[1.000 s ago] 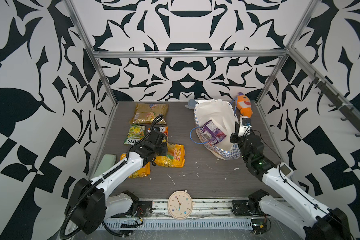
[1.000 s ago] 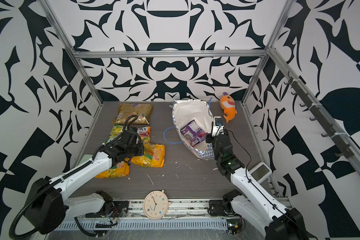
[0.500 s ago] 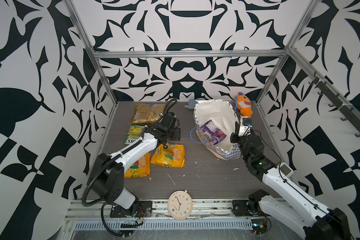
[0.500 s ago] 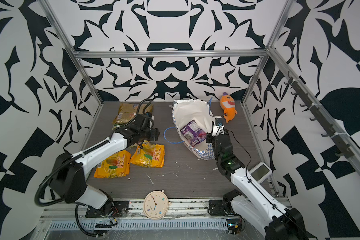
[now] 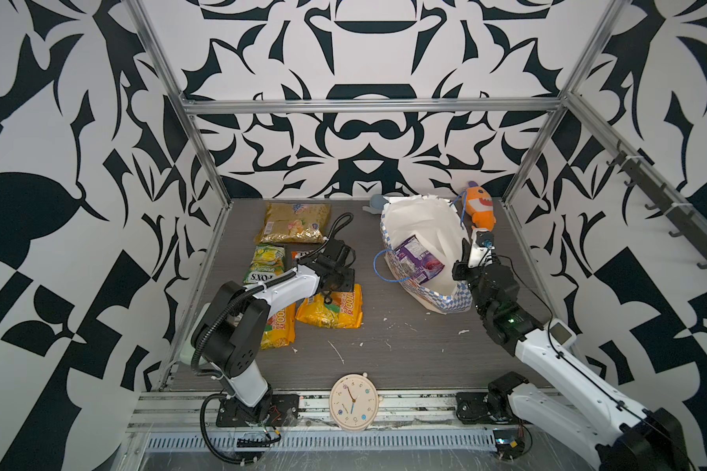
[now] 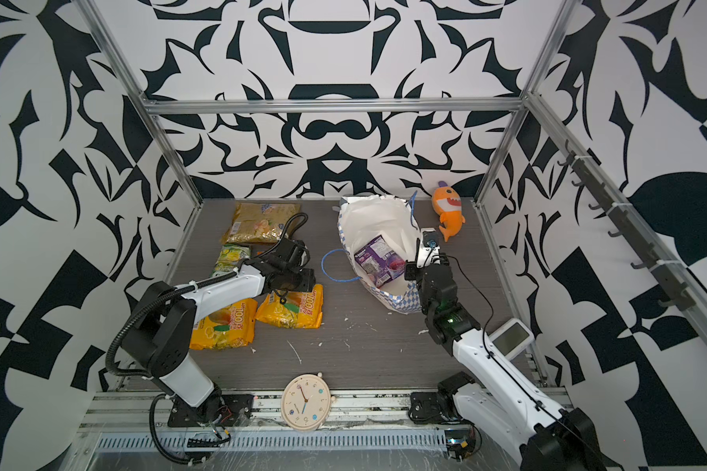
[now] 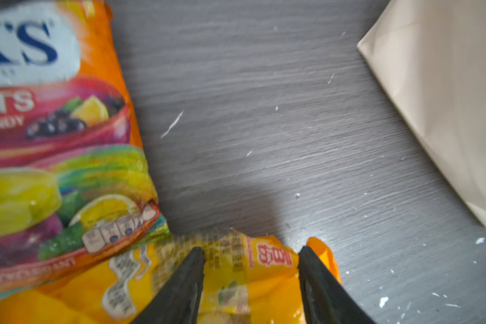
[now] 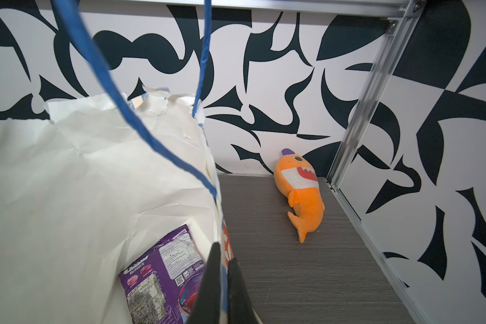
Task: Take the snacks out of the paper bag
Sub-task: Move the snack to the center of the table.
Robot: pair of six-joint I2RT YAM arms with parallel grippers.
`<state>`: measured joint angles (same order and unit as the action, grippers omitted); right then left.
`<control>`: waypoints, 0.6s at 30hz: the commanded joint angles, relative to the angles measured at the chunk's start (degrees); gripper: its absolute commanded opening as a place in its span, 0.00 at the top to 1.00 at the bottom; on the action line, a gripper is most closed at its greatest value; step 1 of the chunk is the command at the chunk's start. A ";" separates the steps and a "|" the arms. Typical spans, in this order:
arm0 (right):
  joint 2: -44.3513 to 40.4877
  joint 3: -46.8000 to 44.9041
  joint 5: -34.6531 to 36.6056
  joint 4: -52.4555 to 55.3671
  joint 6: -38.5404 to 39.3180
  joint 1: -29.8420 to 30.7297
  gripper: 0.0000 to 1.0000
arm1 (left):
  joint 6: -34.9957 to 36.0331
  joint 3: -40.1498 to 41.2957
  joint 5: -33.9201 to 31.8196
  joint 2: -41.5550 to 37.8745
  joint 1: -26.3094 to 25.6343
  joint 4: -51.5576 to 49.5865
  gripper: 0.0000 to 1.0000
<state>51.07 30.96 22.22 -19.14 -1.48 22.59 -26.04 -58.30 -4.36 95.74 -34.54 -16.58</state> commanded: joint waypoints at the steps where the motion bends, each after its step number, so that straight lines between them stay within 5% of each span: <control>1: 0.16 0.11 1.07 -1.25 0.37 -0.17 1.00 | -5.07 2.47 -1.90 -2.52 -0.17 -0.31 0.43; 18: -0.35 -0.15 -0.15 -1.90 0.54 -0.18 1.00 | -2.95 6.87 -5.93 -13.70 -0.22 -4.10 0.47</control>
<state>51.42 30.96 22.06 -19.55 -1.26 22.57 -30.20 -52.07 -9.45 83.57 -34.63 -20.45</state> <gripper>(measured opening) 0.050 0.533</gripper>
